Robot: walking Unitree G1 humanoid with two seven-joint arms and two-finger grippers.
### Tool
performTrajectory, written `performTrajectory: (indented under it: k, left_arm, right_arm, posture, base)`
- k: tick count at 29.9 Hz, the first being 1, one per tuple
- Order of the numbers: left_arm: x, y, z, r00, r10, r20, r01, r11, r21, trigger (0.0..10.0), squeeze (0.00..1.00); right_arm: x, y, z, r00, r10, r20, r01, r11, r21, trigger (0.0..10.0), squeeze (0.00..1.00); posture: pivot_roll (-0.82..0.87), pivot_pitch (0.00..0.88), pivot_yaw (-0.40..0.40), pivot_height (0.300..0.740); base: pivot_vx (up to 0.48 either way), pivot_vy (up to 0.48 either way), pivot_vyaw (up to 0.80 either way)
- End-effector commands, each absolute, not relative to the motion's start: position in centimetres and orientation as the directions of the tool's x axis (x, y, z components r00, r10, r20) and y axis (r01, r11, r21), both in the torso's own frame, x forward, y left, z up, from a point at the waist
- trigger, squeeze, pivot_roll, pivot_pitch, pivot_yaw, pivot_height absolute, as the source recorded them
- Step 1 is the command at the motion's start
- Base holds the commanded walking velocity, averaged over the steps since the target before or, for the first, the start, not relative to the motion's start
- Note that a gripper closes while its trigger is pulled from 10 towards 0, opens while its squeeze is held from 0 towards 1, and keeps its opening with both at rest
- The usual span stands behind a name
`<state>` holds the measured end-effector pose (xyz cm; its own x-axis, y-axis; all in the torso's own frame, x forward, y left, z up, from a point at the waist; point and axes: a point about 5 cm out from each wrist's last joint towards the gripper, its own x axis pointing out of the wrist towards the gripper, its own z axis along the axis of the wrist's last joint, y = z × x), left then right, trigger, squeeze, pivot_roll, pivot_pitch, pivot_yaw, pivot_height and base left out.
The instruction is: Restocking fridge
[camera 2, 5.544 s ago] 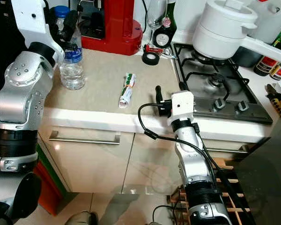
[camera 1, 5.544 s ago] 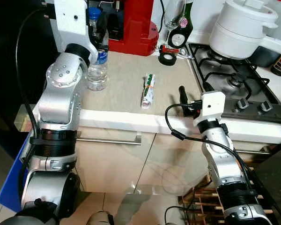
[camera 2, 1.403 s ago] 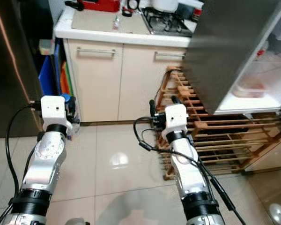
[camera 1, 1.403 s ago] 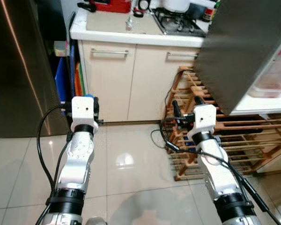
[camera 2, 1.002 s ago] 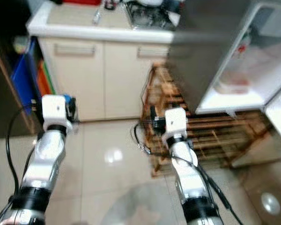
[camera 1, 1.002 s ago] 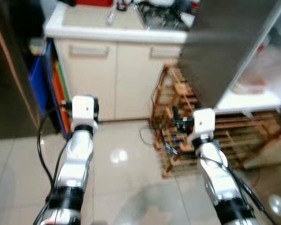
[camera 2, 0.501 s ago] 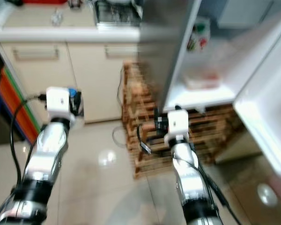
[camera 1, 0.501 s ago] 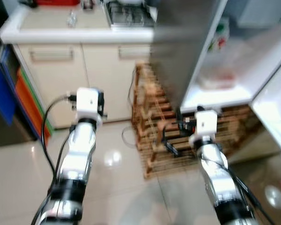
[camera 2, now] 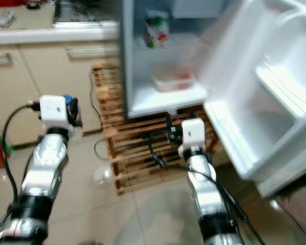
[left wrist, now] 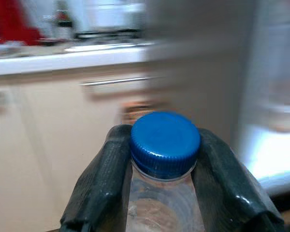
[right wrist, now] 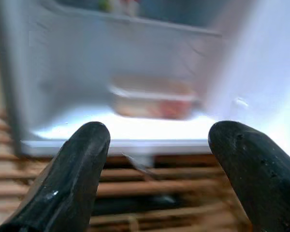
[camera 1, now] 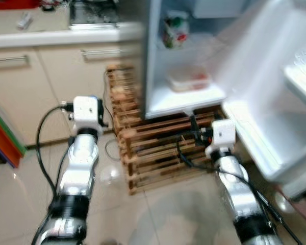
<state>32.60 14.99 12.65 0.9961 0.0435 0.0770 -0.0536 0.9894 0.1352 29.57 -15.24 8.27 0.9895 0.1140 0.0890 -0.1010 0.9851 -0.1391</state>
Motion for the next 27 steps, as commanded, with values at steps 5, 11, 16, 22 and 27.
performTrajectory:
  k: [5, 11, 16, 22, 27]
  left_arm:
    - [33.3, 15.6, 14.7, 0.988, 0.047, 0.149, -0.068, 0.988, 0.139, 10.0, 0.00]
    - [33.5, 15.4, 14.8, 0.988, 0.046, 0.147, -0.067, 0.988, 0.139, 10.0, 0.00]
    - [33.6, 15.4, 14.6, 0.991, 0.035, 0.126, -0.055, 0.986, 0.157, 10.0, 0.00]
    - [33.6, 15.6, 14.2, 0.994, 0.067, 0.082, -0.081, 0.981, 0.176, 10.0, 0.00]
    - [33.2, 16.5, 13.7, 0.986, 0.167, -0.015, -0.161, 0.970, 0.179, 10.0, 0.00]
  right_arm:
    - [29.9, -14.8, 8.9, 0.985, 0.118, 0.127, -0.099, 0.984, -0.145, 10.0, 0.00]
    - [30.0, -16.1, 9.1, 0.987, 0.095, 0.130, -0.072, 0.983, -0.171, 10.0, 0.00]
    - [30.0, -18.2, 9.0, 0.993, 0.006, 0.121, 0.015, 0.985, -0.173, 10.0, 0.00]
    - [29.5, -19.4, 8.4, 0.995, -0.050, 0.091, 0.064, 0.984, -0.165, 10.0, 0.00]
    - [28.8, -19.9, 8.0, 0.996, -0.058, 0.075, 0.071, 0.979, -0.190, 10.0, 0.00]
  posture:
    - [0.00, 0.000, -0.037, 0.740]
    - [-0.01, 0.000, -0.026, 0.740]
    - [-0.02, 0.000, -0.006, 0.740]
    - [-0.03, 0.000, -0.001, 0.740]
    - [-0.04, 0.000, -0.001, 0.740]
  base:
    - [0.000, 0.000, -0.28]
    - [0.000, 0.000, 0.00]
    - [0.000, 0.000, 0.00]
    - [0.000, 0.000, 0.00]
    - [0.000, 0.000, 0.00]
